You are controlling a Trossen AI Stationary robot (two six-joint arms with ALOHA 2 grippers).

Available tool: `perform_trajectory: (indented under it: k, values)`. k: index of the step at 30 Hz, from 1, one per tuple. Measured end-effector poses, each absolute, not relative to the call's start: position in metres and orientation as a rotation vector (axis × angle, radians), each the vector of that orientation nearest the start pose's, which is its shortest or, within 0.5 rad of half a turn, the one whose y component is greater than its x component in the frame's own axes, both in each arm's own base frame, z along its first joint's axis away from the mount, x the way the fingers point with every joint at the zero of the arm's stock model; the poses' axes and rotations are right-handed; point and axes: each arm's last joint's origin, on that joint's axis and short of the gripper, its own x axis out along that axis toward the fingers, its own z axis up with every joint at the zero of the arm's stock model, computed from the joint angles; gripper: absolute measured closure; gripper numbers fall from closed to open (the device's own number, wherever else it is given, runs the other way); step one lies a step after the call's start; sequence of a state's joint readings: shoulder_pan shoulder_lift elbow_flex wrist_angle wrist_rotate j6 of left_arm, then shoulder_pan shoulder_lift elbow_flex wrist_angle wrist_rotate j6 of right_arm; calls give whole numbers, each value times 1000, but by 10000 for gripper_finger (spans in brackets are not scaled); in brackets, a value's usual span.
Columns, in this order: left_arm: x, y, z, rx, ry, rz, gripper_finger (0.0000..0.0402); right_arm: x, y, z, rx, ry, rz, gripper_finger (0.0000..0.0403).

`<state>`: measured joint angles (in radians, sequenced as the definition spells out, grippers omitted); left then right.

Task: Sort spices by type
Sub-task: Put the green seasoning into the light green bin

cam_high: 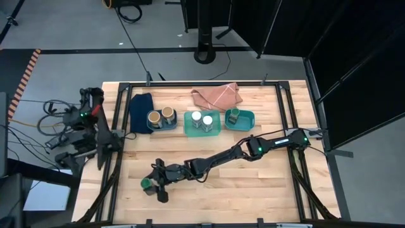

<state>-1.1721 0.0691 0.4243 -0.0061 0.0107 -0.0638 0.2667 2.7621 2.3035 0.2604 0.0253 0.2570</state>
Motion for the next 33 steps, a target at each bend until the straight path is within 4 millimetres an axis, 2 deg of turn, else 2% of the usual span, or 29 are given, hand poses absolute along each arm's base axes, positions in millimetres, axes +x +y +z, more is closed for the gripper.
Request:
perform_trajectory:
  k: [3, 6, 10, 16, 19, 26, 33]
  values:
    - [24, -55, 272, -323, -248, -1152, 39, 586, 156, 128, 267, 229, 205, 193]
    - [29, -64, 256, -349, -209, -1136, 39, 587, 153, 128, 291, 229, 192, 193]
    - [31, -70, 241, -391, -271, -1141, 39, 588, 146, 130, 294, 225, 179, 193]
    - [34, -79, 211, -427, -324, -1151, 39, 589, 132, 157, 323, 213, 212, 193]
    - [35, -81, 207, -407, -288, -1149, 39, 587, 127, 167, 319, 250, 206, 194]
    - [37, -80, 207, -368, -320, -1099, 39, 584, 119, 175, 300, 333, 253, 194]
    - [47, -76, 203, -400, -262, -965, 39, 579, 118, 185, 280, 396, 321, 195]
